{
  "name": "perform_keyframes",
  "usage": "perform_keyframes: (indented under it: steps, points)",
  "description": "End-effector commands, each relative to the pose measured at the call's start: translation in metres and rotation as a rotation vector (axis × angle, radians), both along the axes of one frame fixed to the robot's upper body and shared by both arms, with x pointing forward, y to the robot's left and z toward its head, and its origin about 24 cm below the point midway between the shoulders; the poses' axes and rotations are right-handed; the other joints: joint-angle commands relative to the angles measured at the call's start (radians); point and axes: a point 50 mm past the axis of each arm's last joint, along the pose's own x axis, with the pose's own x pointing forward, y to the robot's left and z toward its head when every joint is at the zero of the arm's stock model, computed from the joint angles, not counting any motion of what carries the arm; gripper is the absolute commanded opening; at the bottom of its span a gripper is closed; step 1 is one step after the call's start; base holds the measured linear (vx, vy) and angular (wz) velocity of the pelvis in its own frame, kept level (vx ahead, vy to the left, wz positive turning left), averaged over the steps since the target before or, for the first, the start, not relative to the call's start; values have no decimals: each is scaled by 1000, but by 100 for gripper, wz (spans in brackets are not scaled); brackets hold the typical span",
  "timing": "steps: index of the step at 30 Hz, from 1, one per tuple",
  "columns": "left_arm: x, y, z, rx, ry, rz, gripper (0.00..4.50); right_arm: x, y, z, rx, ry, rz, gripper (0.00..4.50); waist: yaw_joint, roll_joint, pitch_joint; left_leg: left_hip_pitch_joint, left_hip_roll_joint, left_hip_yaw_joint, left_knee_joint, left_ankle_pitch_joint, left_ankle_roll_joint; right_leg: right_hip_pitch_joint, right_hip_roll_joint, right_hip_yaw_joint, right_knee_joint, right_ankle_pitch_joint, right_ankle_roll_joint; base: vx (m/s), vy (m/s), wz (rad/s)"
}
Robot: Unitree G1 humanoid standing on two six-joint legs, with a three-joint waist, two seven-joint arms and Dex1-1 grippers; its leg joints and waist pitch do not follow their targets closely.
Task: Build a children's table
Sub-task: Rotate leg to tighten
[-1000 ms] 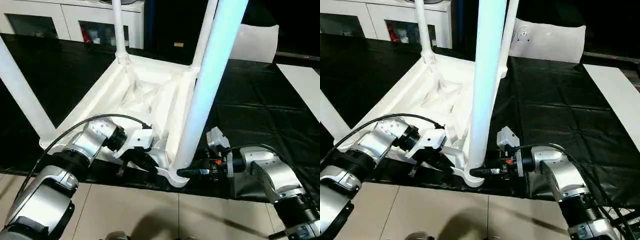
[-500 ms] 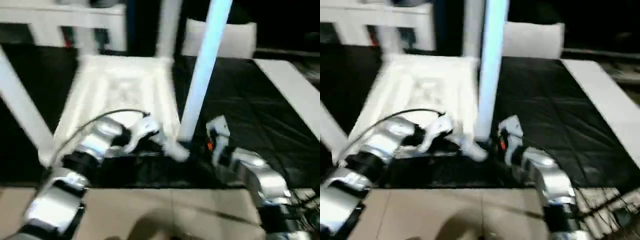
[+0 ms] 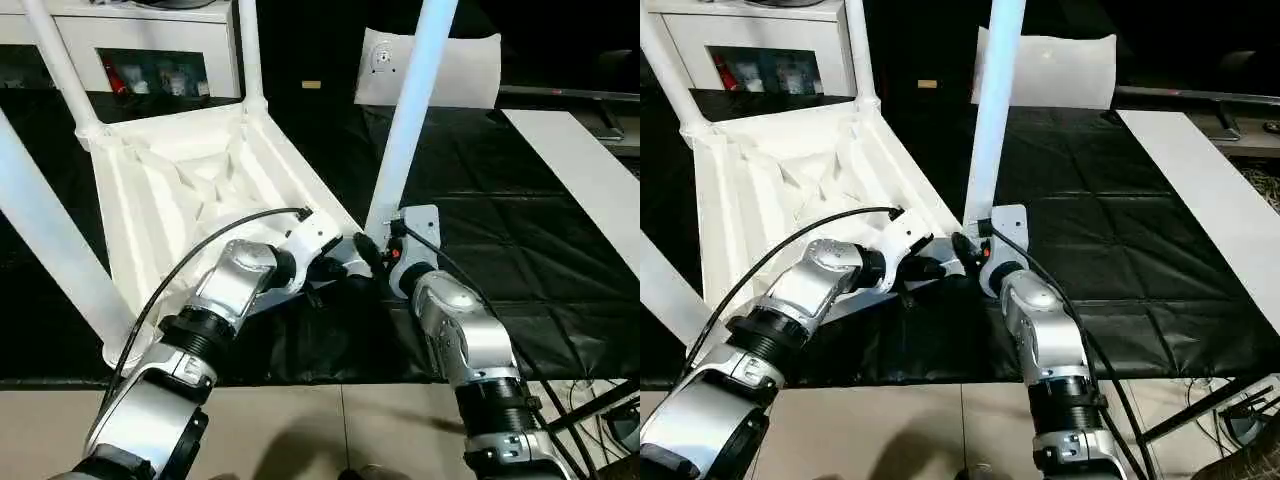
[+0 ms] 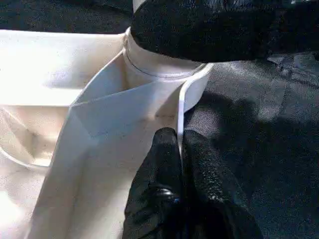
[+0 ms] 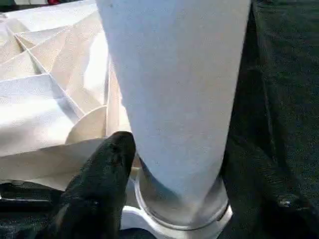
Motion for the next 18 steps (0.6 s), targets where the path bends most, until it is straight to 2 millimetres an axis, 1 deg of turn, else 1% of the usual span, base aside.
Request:
perform_keyframes:
  steps: [1, 2, 3, 4, 5, 6, 7, 8, 9, 10, 11, 12, 13, 14, 15, 16, 17, 18]
  points:
    - [-8, -20, 13, -96, -44, -146, 0, -11, 29, 10, 76, -57, 242, 312, 11, 3, -65, -4, 47, -14, -63, -115, 66, 65, -89, 58, -81, -213, -183, 0, 0, 0]
    - [-8, -20, 13, -96, -44, -146, 0, -11, 29, 10, 76, -57, 242, 315, 12, 3, -64, -5, 46, -15, -63, -121, 67, 66, -89, 58, -82, -225, -178, 0, 0, 0]
    - [-10, -14, 10, -88, -39, -176, 0, -12, 20, 11, 61, -74, 255, 323, 12, 4, -63, -5, 48, -15, -64, -132, 66, 65, -89, 59, -83, -242, -172, 0, 0, 0]
    - [-10, -12, 10, -88, -36, -181, 0, -12, 17, 11, 56, -76, 256, 350, 11, 3, -63, -5, 47, -15, -64, -136, 65, 65, -88, 59, -85, -255, -166, 0, 0, 0]
    - [-11, -8, 9, -91, -40, -206, 0, -12, 10, 12, 52, -87, 278, 357, 11, 3, -62, -5, 48, -16, -65, -138, 62, 64, -88, 59, -85, -261, -165, 0, 0, 0]
    - [-13, -3, 8, -90, -54, -260, 0, -14, 0, 13, 36, -98, 310, 357, 13, 2, -62, -5, 47, -16, -65, -144, 63, 65, -89, 58, -88, -282, -158, 0, 0, 0]
    - [-15, 0, 8, -88, -64, -295, 0, -14, -5, 13, 26, -103, 331, 359, 13, 0, -62, -7, 47, -16, -64, -146, 67, 67, -89, 59, -88, -289, -151, 0, 0, 0]
    - [-15, 0, 8, -88, -64, -295, 0, -14, -5, 13, 26, -103, 331, 365, 14, 2, -62, -3, 50, -15, -65, -147, 67, 62, -89, 60, -88, -288, -153, 0, 0, 0]
    - [-19, 8, 7, -71, -55, -374, 0, -20, -15, 12, -30, -111, 440, 392, 15, 3, -61, -1, 52, -15, -65, -148, 65, 59, -90, 61, -87, -286, -157, 0, 0, 0]
    - [-19, 8, 7, -71, -55, -374, 0, -20, -15, 12, -30, -111, 440, 400, 23, 2, -61, 0, 52, -15, -65, -147, 65, 62, -88, 60, -88, -287, -153, 0, 0, 0]
    - [-22, 14, 7, -74, -31, -432, 0, -26, -23, 8, -91, -111, 554, 404, 31, 3, -61, 4, 53, -12, -63, -154, 68, 57, -90, 61, -87, -279, -160, 0, 0, 0]
    - [-22, 16, 8, -74, -23, -452, 0, -28, -25, 7, -108, -107, 592, 404, 33, 3, -61, 3, 53, -12, -64, -154, 68, 59, -90, 61, -85, -279, -160, 0, 0, 0]
    - [-24, 19, 8, -69, -10, -490, 0, -32, -28, 4, -139, -99, 657, 404, 39, 3, -60, 2, 54, -11, -64, -154, 67, 58, -91, 61, -84, -278, -163, 0, 0, 0]
    - [-25, 20, 8, -65, -5, -509, 0, -34, -30, 3, -152, -94, 686, 404, 46, 4, -61, 6, 57, -11, -64, -155, 65, 55, -92, 62, -84, -273, -167, 0, 0, 0]
    - [-25, 20, 8, -65, -5, -509, 0, -34, -30, 3, -152, -94, 686, 404, 47, 3, -61, 6, 57, -11, -64, -153, 63, 55, -91, 62, -81, -261, -173, 0, 0, 0]
    - [-27, 24, 8, -48, 25, -567, 0, -37, -34, 1, -148, -78, 751, 404, 49, 2, -61, 8, 57, -10, -65, -158, 63, 53, -92, 62, -81, -248, -183, 0, 0, 0]
    - [-29, 26, 7, -32, 39, -601, 0, -38, -36, 1, -131, -70, 787, 404, 48, -2, -60, 2, 55, -12, -64, -168, 69, 60, -94, 60, -81, -269, -179, 0, 0, 0]
    - [-30, 28, 6, -17, 51, -628, 0, -39, -38, 2, -114, -64, 816, 404, 50, -1, -60, 2, 55, -13, -64, -167, 68, 60, -95, 61, -82, -280, -174, 0, 0, 0]
